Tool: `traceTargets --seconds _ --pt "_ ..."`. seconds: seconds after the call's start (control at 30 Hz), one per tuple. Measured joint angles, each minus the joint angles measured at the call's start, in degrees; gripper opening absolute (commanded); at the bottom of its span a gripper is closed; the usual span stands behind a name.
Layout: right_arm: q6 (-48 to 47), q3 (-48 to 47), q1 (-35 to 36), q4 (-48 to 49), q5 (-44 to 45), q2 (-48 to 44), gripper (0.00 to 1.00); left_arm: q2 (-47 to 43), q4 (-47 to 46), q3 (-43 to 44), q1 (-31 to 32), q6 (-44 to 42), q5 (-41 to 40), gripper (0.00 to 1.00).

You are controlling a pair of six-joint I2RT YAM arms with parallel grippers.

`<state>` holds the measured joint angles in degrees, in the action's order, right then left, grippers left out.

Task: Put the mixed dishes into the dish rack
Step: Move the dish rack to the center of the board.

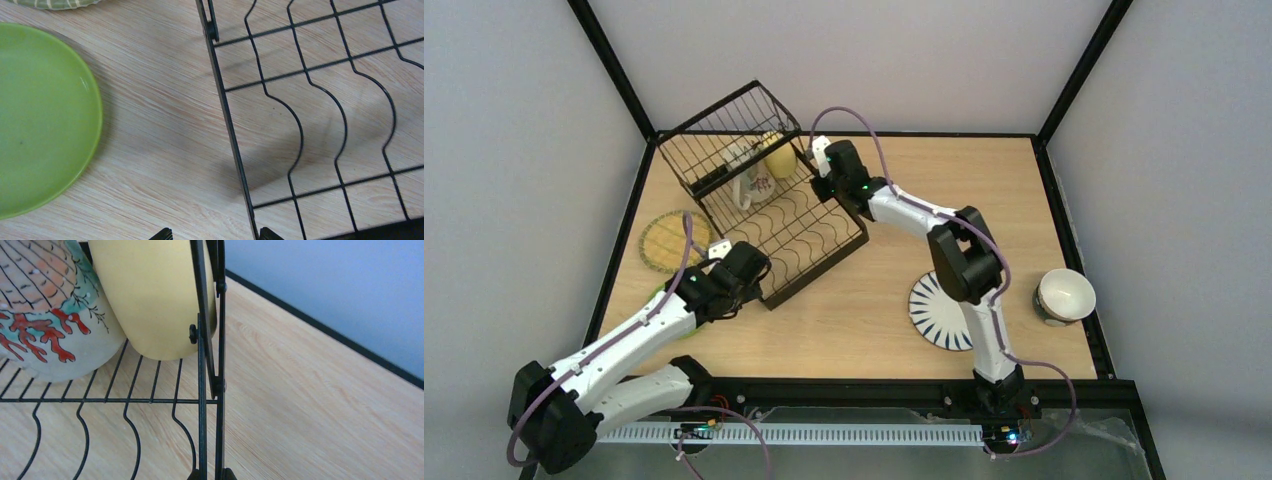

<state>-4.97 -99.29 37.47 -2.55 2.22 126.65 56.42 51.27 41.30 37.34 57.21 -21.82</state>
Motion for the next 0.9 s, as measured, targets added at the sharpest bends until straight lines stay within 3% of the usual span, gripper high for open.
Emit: traceTargets --seconds 0.27,0.9 --pt "-2.0 9.2 0.0 0.6 2.4 -8.8 0.00 -1.8 -0.1 -0.1 0.3 -0.7 1.3 0.99" --pt "4.2 17.9 -0.3 6.8 2.9 -9.7 0.00 -3.1 0.2 -1.4 0.3 -2.7 1.4 0.99"
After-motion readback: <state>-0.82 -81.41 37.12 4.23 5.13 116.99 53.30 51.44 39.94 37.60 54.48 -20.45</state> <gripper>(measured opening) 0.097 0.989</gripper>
